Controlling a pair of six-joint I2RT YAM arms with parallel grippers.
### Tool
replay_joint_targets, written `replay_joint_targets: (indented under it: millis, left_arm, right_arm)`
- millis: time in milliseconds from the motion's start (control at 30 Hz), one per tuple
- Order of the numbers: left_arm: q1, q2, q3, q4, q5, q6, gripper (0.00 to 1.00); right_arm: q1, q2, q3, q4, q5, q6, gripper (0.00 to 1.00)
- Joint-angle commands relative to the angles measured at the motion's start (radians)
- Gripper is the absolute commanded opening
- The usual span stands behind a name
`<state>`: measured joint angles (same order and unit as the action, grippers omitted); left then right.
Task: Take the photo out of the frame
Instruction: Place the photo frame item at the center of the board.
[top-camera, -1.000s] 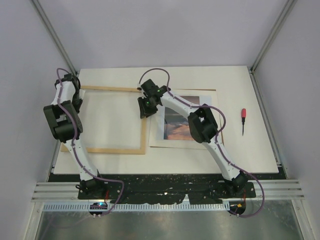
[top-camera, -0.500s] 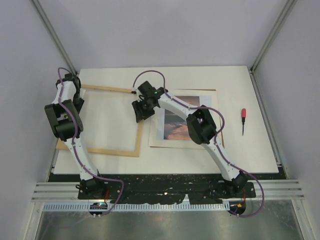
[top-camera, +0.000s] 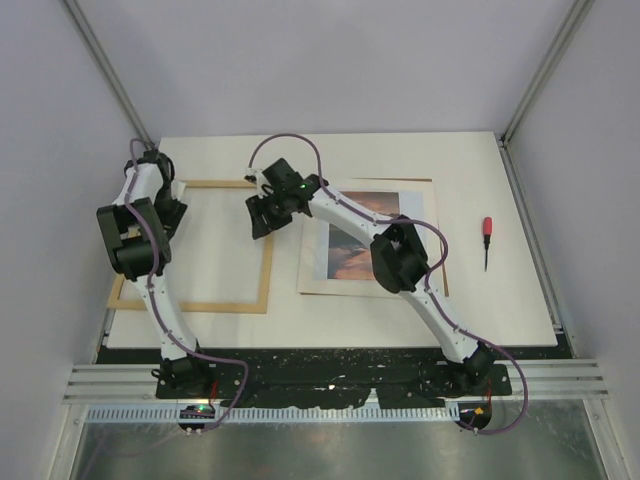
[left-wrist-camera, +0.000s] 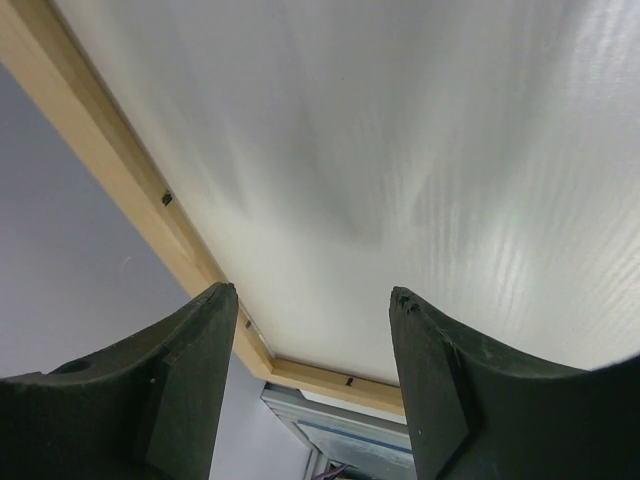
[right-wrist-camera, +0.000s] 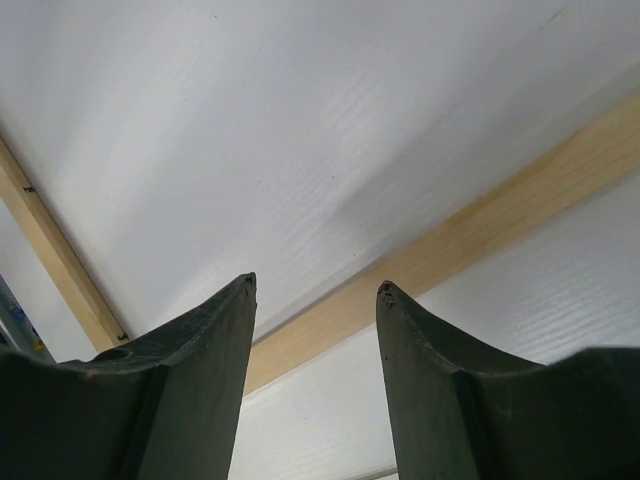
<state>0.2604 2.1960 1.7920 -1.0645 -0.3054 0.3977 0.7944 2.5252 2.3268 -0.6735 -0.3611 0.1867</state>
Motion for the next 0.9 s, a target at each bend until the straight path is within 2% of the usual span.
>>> replay_joint_targets:
  millis: [0,167,300,433,467,500,567,667,867]
  left_arm:
    - [-0.004,-0.054,-0.006,-0.011,0.043,-0.010,0.66]
    - [-0.004,-0.081,0.000,-0.015,0.077,-0.025,0.69]
    - [-0.006,-0.143,0.001,-0.018,0.113,-0.043,0.73]
    - [-0.038,-0.243,-0.003,-0.040,0.173,-0.062,0.80]
    - [-0.058,-0.275,-0.009,-0.043,0.187,-0.065,0.81]
    - [-0.082,-0.301,-0.011,-0.048,0.204,-0.066,0.99]
    - [-0.147,-0.358,-0.025,-0.051,0.242,-0.072,1.00]
    - [-0.310,-0.421,-0.026,-0.035,0.339,-0.097,1.00]
    - [-0.513,-0.357,0.053,0.044,0.650,-0.269,1.00]
  right_arm:
    - [-0.001,-0.032,0.049,0.055,-0.004,-0.003,0.56]
    - [-0.015,-0.043,0.045,0.049,0.005,-0.003,0.57]
    - [-0.046,-0.110,0.011,0.043,-0.032,-0.042,0.65]
    - [-0.102,-0.296,-0.082,0.040,-0.125,-0.087,0.75]
    - [-0.130,-0.327,-0.139,0.038,-0.139,-0.096,0.80]
    - [-0.145,-0.400,-0.167,0.038,-0.162,-0.117,0.80]
    - [-0.199,-0.509,-0.274,0.041,-0.205,-0.154,0.82]
    - [-0.315,-0.640,-0.468,0.038,-0.246,-0.228,0.82]
    - [-0.581,-0.856,-0.765,-0.006,-0.294,-0.370,0.83]
